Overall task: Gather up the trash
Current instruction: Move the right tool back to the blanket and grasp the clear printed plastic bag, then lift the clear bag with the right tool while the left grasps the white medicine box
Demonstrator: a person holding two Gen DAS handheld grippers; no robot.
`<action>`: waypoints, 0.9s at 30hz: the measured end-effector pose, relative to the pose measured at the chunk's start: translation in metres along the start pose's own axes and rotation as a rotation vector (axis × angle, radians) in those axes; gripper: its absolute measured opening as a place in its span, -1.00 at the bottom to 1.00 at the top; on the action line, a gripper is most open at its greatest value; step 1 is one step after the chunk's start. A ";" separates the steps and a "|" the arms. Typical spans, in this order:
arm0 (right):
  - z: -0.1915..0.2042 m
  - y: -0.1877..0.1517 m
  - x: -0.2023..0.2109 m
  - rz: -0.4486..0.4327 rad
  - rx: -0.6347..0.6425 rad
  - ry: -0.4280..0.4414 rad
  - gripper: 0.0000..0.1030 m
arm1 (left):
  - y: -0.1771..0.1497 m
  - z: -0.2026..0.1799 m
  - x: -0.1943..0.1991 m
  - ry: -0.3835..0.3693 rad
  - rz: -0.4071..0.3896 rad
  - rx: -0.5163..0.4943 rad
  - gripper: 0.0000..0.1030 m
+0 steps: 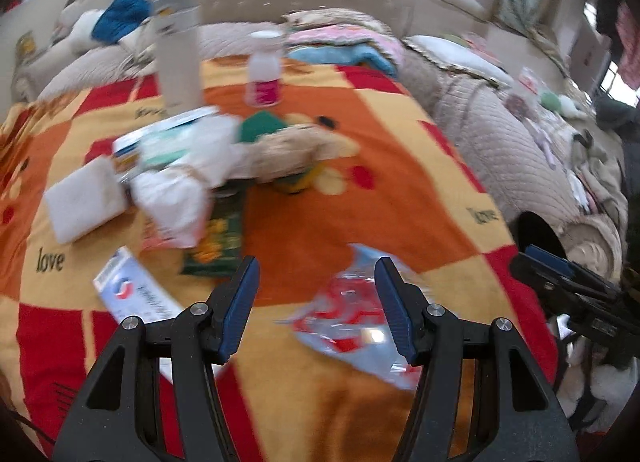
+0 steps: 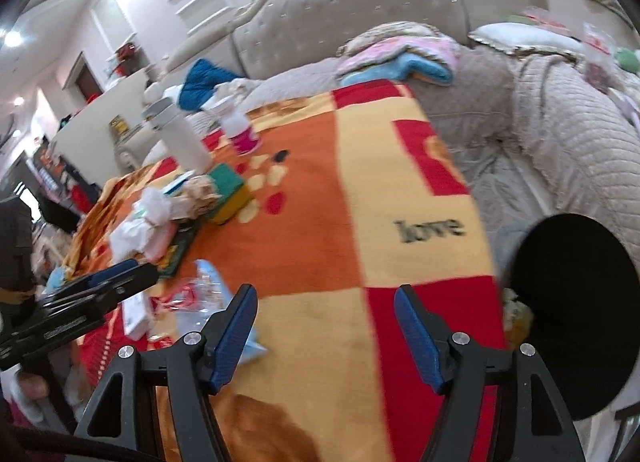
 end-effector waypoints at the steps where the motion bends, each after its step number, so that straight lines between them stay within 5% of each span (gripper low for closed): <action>1: 0.007 0.000 -0.004 0.009 0.007 0.019 0.33 | -0.001 0.010 -0.003 0.003 0.005 0.022 0.14; 14: 0.084 -0.012 -0.050 0.164 0.123 0.219 0.42 | -0.041 0.082 -0.011 0.031 0.154 0.091 0.14; 21: 0.102 -0.021 -0.068 0.205 0.200 0.216 0.52 | -0.048 0.107 0.027 -0.003 0.109 0.149 0.14; 27: 0.107 -0.024 -0.077 0.211 0.265 0.172 0.53 | -0.050 0.124 0.047 0.124 0.033 0.106 0.14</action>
Point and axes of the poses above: each gripper's, at about its wrist camera, not at the fingertips, and x roughly against the way its jaws point, z to its left, y to its top, the point moved 6 cm from there along -x, roughly the way its jaws point
